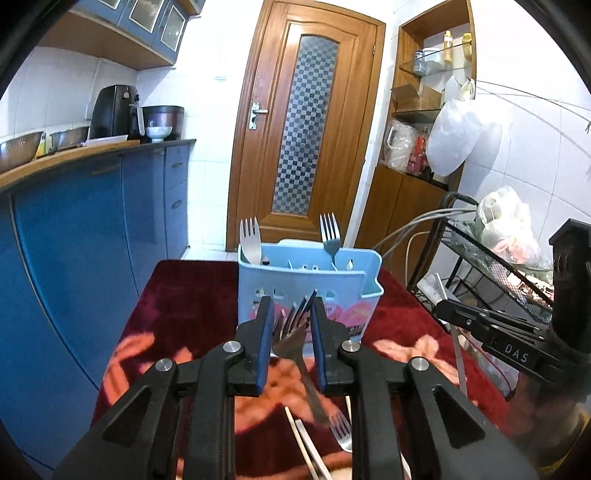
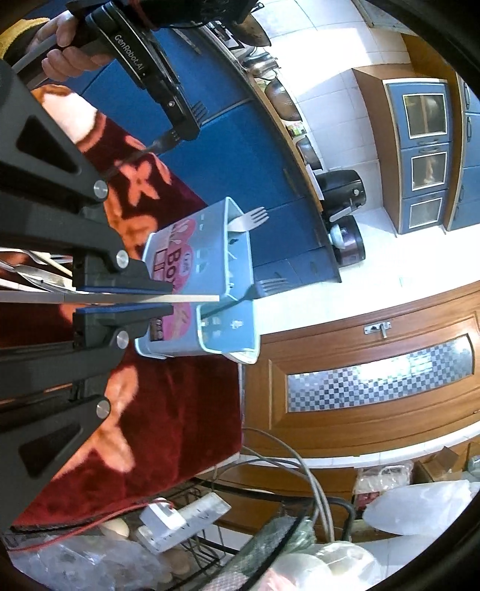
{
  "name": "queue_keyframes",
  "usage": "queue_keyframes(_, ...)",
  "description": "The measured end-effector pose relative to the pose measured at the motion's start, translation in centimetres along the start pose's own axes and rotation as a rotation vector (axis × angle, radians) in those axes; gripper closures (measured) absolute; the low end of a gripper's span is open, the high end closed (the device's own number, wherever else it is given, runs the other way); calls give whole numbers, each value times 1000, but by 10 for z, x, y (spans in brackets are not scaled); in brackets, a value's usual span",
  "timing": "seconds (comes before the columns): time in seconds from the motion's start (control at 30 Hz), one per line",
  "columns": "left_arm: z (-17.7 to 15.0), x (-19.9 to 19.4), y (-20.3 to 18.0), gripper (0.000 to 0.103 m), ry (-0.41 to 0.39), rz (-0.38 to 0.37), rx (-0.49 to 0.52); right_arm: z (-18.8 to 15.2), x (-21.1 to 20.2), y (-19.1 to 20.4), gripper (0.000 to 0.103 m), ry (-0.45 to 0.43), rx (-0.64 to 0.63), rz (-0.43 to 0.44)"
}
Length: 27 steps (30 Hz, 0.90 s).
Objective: Organize utensils
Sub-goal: 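Carry both held utensils to the blue caddy and lower them inside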
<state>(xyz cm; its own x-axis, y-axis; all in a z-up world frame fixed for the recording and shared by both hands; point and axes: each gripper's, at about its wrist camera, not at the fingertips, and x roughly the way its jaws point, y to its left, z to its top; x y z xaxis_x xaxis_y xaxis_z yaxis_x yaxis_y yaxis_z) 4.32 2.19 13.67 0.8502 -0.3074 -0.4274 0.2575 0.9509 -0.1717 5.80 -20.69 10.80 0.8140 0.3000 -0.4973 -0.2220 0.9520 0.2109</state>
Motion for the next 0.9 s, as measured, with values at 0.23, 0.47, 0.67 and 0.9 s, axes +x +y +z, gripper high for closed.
queue_keyframes(0.23,19,9,4,102,10,-10,-13,18,-3,2,97,-34,-17,-18)
queue_keyframes(0.47,41,12,1,102,27,30,27,33,-4,2,97,-53,-40,-31)
queue_keyframes(0.67,75,2,-1,102,2,51,57,48,0,3,97,-70,-39,-28)
queue_keyframes(0.9,126,-19,3,102,-96,130,79,55,4,5,97,-82,-35,-17)
